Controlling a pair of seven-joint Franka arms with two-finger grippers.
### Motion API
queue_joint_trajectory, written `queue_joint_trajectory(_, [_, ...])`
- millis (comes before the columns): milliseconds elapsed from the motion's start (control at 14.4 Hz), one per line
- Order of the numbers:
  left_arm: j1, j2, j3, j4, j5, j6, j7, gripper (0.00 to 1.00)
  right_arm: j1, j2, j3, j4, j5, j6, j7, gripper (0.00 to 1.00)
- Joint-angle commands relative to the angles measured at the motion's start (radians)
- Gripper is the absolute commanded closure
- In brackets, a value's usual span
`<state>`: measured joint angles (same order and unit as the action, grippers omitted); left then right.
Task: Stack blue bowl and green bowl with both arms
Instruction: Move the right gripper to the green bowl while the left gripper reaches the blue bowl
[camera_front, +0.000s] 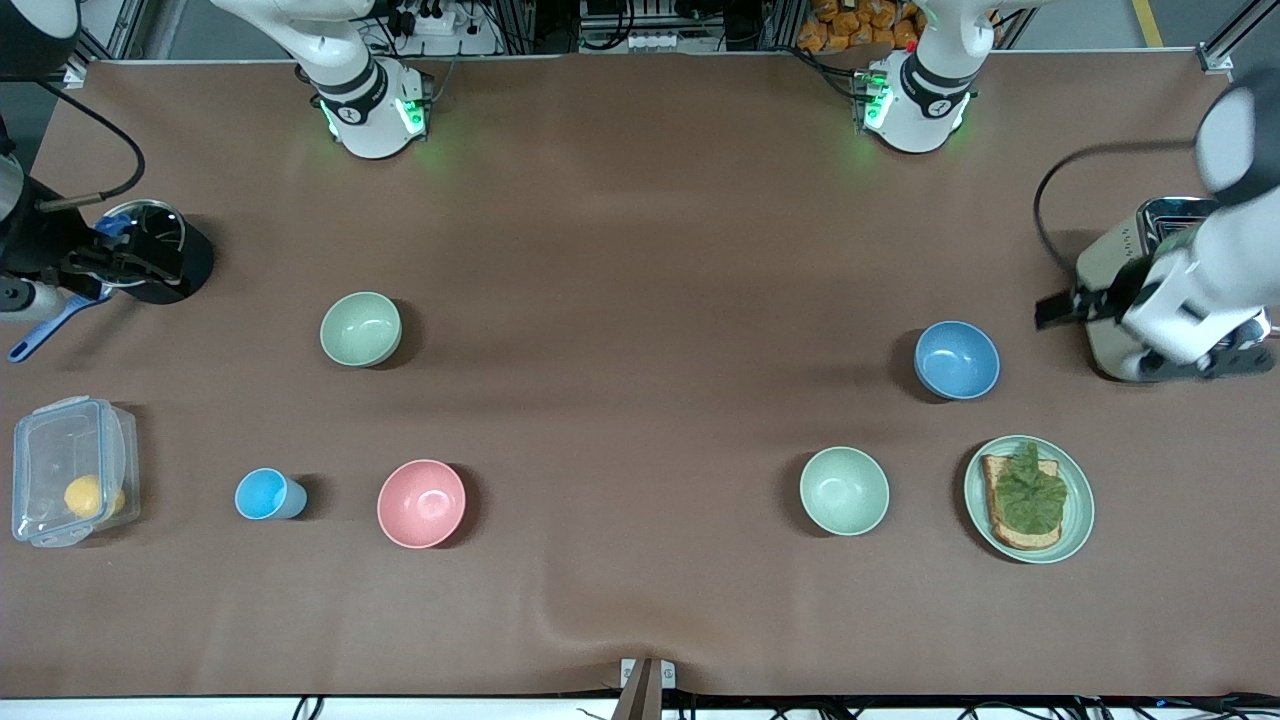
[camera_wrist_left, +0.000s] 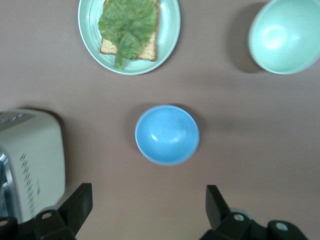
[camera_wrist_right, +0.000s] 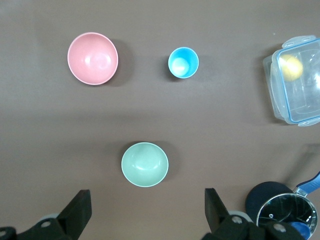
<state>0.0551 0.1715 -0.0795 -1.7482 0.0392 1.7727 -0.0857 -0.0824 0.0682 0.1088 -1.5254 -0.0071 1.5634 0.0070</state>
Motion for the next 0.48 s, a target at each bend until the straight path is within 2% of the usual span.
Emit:
queue_joint_trajectory(0, [0.005,-0.017,-0.003,-0.183,0.07,0.192,0.017,0.0,0.0,0.01,0.009,-0.07,-0.004,0.058,0.001,0.0])
queue_joint_trajectory(138, [0.017,-0.003,-0.003,-0.256,0.07,0.26,0.017,0.0,0.016,0.015,0.008,-0.133,-0.002,0.124,-0.001,0.0])
queue_joint_trajectory(277, [0.02,0.026,-0.005,-0.28,0.068,0.261,0.012,0.0,0.015,0.036,0.008,-0.191,-0.001,0.176,-0.01,0.0])
queue_joint_trajectory(415, [0.02,0.061,-0.005,-0.292,0.068,0.266,0.012,0.0,0.021,0.029,0.009,-0.303,0.013,0.291,-0.01,0.0])
